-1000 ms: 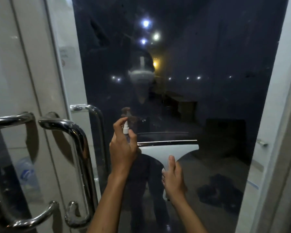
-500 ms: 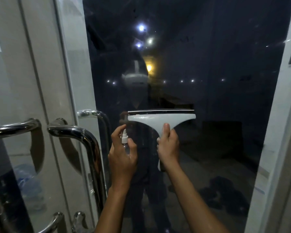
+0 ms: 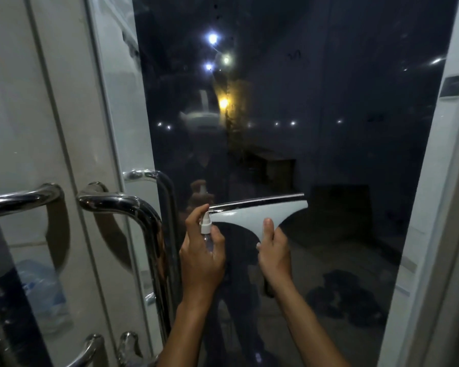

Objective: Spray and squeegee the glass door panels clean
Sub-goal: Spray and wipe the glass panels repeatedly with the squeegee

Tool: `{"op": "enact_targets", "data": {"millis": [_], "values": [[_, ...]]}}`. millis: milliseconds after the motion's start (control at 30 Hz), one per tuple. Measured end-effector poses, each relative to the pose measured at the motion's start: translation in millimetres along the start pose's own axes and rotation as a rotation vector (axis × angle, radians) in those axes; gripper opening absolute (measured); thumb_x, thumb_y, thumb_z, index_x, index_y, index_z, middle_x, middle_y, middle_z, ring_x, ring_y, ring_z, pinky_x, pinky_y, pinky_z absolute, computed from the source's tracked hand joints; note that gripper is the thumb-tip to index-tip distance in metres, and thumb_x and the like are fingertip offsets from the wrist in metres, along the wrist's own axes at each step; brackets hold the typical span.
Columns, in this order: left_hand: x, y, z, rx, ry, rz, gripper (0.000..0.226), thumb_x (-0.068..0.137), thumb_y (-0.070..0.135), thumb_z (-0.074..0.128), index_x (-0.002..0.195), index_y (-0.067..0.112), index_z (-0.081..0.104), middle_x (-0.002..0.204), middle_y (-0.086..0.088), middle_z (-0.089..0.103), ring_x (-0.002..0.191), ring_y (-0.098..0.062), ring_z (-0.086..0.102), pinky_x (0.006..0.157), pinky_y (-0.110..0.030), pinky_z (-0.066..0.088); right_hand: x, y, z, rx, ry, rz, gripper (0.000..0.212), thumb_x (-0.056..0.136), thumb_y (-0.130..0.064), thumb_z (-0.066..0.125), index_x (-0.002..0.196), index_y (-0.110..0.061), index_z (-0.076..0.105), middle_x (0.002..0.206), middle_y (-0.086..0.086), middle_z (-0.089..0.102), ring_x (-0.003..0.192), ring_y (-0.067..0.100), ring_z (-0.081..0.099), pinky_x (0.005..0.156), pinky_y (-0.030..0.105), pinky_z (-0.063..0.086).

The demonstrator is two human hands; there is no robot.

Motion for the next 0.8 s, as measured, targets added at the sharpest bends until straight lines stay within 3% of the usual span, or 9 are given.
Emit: {"op": "enact_targets", "data": {"millis": [67, 200, 333, 433, 567, 700, 800], "values": [[-1, 1, 0, 0.002, 0.004, -0.001, 0.036, 0.096, 0.039, 0.041, 0.131, 0.043, 0.038, 0.096, 0.001, 0.064, 0.076, -0.009, 0.063, 0.061, -0.030, 0.051, 9, -25, -14, -0.127, -0.031, -0.135, 0.043, 0.102, -0.050, 0.038, 0.089, -0.017, 0.063, 0.081, -0.003, 0.068, 0.078, 0.016, 0.067, 0.071, 0.033, 0.051], [-4, 3, 2, 0.004, 0.021, -0.008, 0.037, 0.096, 0.029, 0.046, 0.132, 0.038, 0.040, 0.091, 0.003, 0.061, 0.075, -0.003, 0.061, 0.057, -0.010, 0.042, 25, -55, -36, -0.405, -0.144, -0.283, 0.044, 0.103, -0.049, 0.039, 0.105, -0.015, 0.068, 0.091, -0.004, 0.068, 0.087, 0.017, 0.062, 0.069, 0.030, 0.041], [-4, 6, 14, -0.037, 0.036, -0.030, 0.036, 0.097, 0.027, 0.047, 0.133, 0.032, 0.042, 0.087, 0.000, 0.059, 0.069, -0.007, 0.058, 0.058, -0.022, 0.046, 28, -92, -26, -0.635, -0.194, -0.435, 0.050, 0.101, -0.060, 0.029, 0.097, -0.023, 0.063, 0.096, 0.009, 0.070, 0.091, 0.033, 0.064, 0.075, 0.041, 0.049], [-6, 14, 21, -0.038, 0.047, -0.015, 0.037, 0.097, 0.025, 0.047, 0.133, 0.031, 0.041, 0.088, 0.005, 0.058, 0.071, -0.007, 0.060, 0.059, -0.019, 0.046, 23, -119, -6, -0.816, -0.269, -0.556, 0.052, 0.100, -0.062, 0.025, 0.110, -0.028, 0.062, 0.101, 0.007, 0.070, 0.093, 0.031, 0.063, 0.074, 0.040, 0.047], [-9, 15, 19, -0.046, 0.094, -0.027, 0.037, 0.098, 0.022, 0.048, 0.133, 0.028, 0.042, 0.084, 0.010, 0.057, 0.066, -0.010, 0.059, 0.053, -0.028, 0.048, 11, -115, 22, -1.062, -0.373, -0.669, 0.050, 0.100, -0.062, 0.026, 0.112, -0.027, 0.060, 0.098, 0.009, 0.070, 0.092, 0.033, 0.064, 0.070, 0.040, 0.040], [-12, 13, 25, -0.028, 0.127, -0.064, 0.037, 0.097, 0.022, 0.049, 0.133, 0.026, 0.044, 0.094, 0.019, 0.059, 0.075, -0.006, 0.062, 0.059, -0.037, 0.054, 26, -91, -2, -1.145, -0.377, -0.607, 0.052, 0.098, -0.065, 0.025, 0.110, -0.027, 0.059, 0.104, 0.011, 0.069, 0.099, 0.036, 0.063, 0.073, 0.041, 0.037], [-13, 14, 30, -0.022, 0.122, -0.061, 0.036, 0.097, 0.023, 0.049, 0.132, 0.027, 0.044, 0.096, 0.017, 0.059, 0.074, -0.007, 0.063, 0.059, -0.038, 0.054, 41, -73, -45, -1.189, -0.365, -0.511, 0.054, 0.097, -0.068, 0.020, 0.106, -0.029, 0.057, 0.102, 0.007, 0.069, 0.094, 0.033, 0.064, 0.075, 0.040, 0.043]]}}
Point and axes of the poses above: each hand's wrist, its own x-axis towards the middle knuckle, its own z-axis out of the palm, y = z × x, the point moved 9 cm from there along x, towards the middle knuckle
